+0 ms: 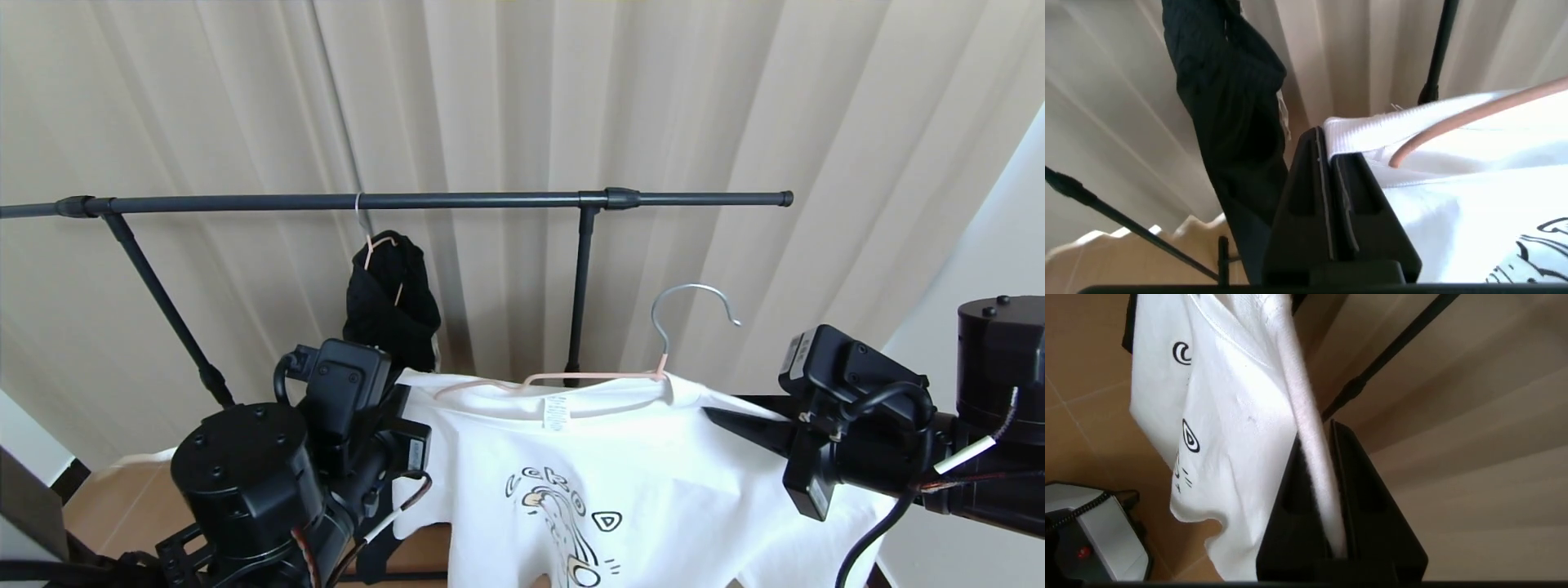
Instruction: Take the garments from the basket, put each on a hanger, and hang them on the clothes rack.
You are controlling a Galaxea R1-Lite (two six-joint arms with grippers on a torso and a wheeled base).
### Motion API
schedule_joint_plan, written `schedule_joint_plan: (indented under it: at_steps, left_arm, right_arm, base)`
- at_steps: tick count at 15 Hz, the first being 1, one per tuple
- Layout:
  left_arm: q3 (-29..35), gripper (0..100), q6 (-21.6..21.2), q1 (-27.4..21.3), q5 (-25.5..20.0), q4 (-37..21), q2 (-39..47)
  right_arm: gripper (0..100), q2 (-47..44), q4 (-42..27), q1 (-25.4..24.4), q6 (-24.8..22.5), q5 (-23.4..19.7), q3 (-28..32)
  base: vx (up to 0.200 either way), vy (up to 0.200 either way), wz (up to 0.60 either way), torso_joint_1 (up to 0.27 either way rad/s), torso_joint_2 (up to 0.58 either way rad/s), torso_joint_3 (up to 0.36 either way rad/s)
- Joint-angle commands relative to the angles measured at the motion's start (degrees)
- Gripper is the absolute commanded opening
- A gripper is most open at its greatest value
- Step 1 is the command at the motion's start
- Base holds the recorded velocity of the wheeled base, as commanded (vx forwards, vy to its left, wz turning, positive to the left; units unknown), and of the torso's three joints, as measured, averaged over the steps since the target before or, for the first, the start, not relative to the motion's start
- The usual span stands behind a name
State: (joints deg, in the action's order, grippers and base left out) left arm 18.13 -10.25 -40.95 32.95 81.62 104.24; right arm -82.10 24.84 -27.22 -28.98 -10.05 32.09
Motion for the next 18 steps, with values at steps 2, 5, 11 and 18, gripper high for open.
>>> schedule_joint_plan:
  at_steps: [2,5,11,18]
  left_arm:
    - [0.86,0,-1.09,-2.29,-0.08,-0.05,-1.32]
    - [1.56,0,-1.88,-5.02,0.10,-0.23,-1.41]
    - [1.91,0,-3.11,-8.01,0.18,-0.23,-2.02]
    - [2.26,0,-6.27,-10.29,-0.08,-0.23,-2.82]
  right_arm:
    - [0,-1.66,0.12,-0.20,0.06,-0.06,0.52]
    - [0,-2.45,0.29,-2.40,0.32,-0.24,0.43]
    - [0,-4.03,3.81,-5.39,3.93,0.29,0.26]
    - [0,-9.57,8.20,-9.96,9.38,3.19,0.43]
  base:
    - [0.000,0.000,0.00,0.000,0.00,0.000]
    - [0.000,0.000,0.00,0.000,0.00,0.000]
    - [0.000,0.000,0.00,0.000,0.00,0.000]
    - [0.000,0.000,0.00,0.000,0.00,0.000]
